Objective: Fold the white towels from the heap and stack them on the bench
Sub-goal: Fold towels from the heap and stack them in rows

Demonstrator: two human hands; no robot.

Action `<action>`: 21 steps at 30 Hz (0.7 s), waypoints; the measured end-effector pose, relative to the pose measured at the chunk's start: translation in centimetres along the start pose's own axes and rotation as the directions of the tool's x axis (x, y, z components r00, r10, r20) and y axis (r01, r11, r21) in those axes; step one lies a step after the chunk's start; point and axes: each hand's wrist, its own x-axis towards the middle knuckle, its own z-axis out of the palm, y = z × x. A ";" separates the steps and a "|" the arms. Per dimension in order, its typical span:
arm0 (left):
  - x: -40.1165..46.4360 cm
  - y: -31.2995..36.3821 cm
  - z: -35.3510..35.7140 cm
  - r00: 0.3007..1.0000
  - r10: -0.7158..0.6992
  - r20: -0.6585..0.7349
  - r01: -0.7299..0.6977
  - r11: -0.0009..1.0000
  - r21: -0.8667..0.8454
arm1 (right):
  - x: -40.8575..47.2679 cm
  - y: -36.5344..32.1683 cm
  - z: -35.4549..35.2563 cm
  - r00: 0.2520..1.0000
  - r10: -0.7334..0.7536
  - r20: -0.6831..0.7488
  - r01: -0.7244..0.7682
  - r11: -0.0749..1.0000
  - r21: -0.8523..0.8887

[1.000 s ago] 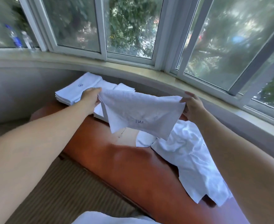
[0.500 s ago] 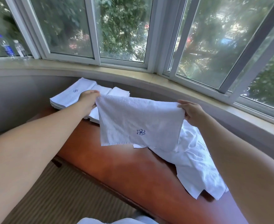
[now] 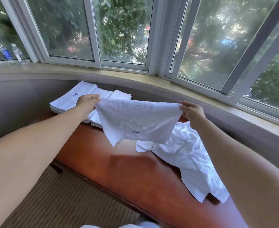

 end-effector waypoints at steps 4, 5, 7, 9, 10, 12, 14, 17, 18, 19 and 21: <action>0.3 -0.2 -0.7 1.000 0.018 0.015 -0.020 0.996 0.088 | -0.4 -0.3 0.2 0.996 -0.089 -0.011 0.085 0.973 -0.215; 0.3 -0.2 -0.8 0.999 0.027 0.018 -0.028 0.993 0.111 | -0.5 -0.3 0.2 0.993 -0.116 -0.019 0.106 0.957 -0.271; 0.4 -0.3 -1.0 0.998 0.051 0.027 -0.054 0.987 0.153 | -0.6 -0.4 0.4 0.984 -0.174 -0.035 0.148 0.915 -0.374; 0.6 -0.4 -1.1 0.996 0.080 0.025 -0.084 0.977 0.194 | -0.6 -0.4 0.7 0.971 -0.236 -0.044 0.188 0.861 -0.472; 0.7 -0.5 -1.1 0.995 0.096 0.020 -0.098 0.971 0.217 | -0.6 -0.3 0.8 0.964 -0.263 -0.041 0.205 0.832 -0.515; 0.8 -0.5 -1.0 0.993 0.117 -0.002 -0.113 0.962 0.248 | -0.7 -0.3 1.1 0.952 -0.303 -0.038 0.229 0.792 -0.566; 0.9 -0.5 -0.9 0.991 0.130 -0.037 -0.116 0.958 0.264 | -0.6 -0.3 1.2 0.940 -0.340 -0.038 0.248 0.752 -0.611; 1.0 -0.4 -1.1 0.988 0.149 -0.032 -0.132 0.942 0.310 | -0.5 -0.3 1.1 0.956 -0.294 -0.018 0.220 0.754 -0.619; 1.0 -0.5 -1.3 0.990 0.143 0.000 -0.135 0.936 0.326 | -0.4 -0.1 1.0 0.968 -0.252 0.002 0.204 0.778 -0.594; 0.9 -0.7 -1.6 0.992 0.120 0.043 -0.128 0.928 0.349 | -0.2 0.2 0.8 0.977 -0.210 0.029 0.188 0.799 -0.570; 0.6 -1.4 -2.2 0.987 0.019 0.161 -0.088 0.896 0.435 | -0.3 1.1 0.2 0.989 -0.113 0.099 0.150 0.812 -0.564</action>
